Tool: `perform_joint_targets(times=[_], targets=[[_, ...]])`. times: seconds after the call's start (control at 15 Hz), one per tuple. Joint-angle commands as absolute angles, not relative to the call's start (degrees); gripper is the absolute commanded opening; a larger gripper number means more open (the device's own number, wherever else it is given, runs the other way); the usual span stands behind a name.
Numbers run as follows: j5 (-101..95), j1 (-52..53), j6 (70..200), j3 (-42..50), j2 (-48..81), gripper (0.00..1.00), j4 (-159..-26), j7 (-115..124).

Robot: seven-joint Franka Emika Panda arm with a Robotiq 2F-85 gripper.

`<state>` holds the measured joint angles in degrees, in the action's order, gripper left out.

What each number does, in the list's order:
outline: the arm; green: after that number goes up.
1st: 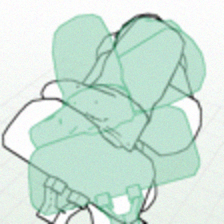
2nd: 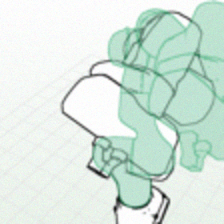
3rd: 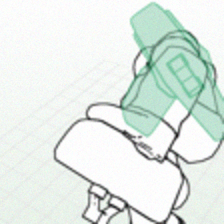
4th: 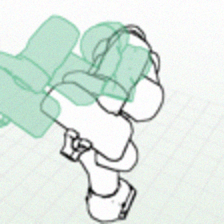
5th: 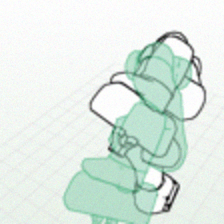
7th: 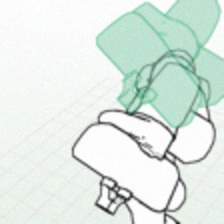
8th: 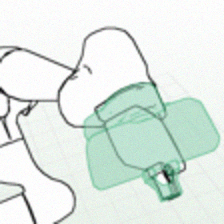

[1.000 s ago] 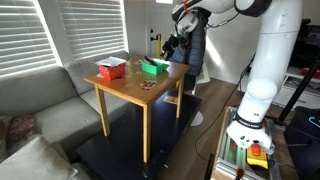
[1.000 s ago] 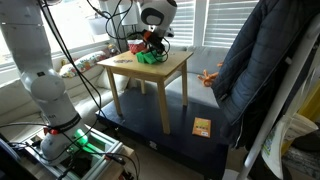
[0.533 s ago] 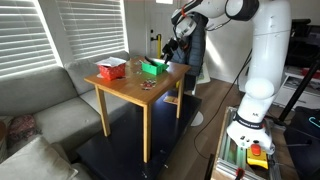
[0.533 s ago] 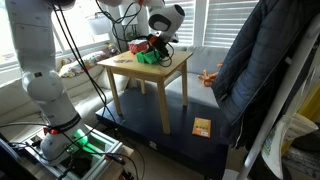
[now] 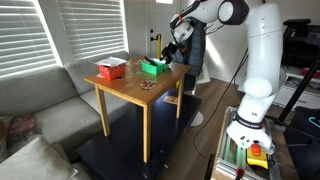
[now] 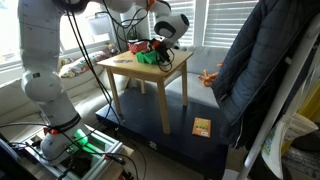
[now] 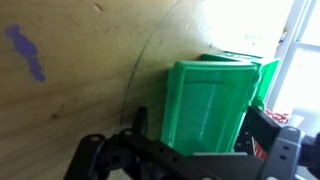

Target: Close the lid of the green storage box

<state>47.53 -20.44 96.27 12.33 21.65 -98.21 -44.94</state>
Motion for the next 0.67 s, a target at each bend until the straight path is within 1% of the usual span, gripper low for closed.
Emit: perform_joint_targets(times=[0.0,0.6], targets=[[50.3,-22.3,92.7,10.9,24.0,1.0,-95.1,-43.5],[55.9,-22.9,89.4,10.7,25.7,1.0,-92.7,-40.1]])
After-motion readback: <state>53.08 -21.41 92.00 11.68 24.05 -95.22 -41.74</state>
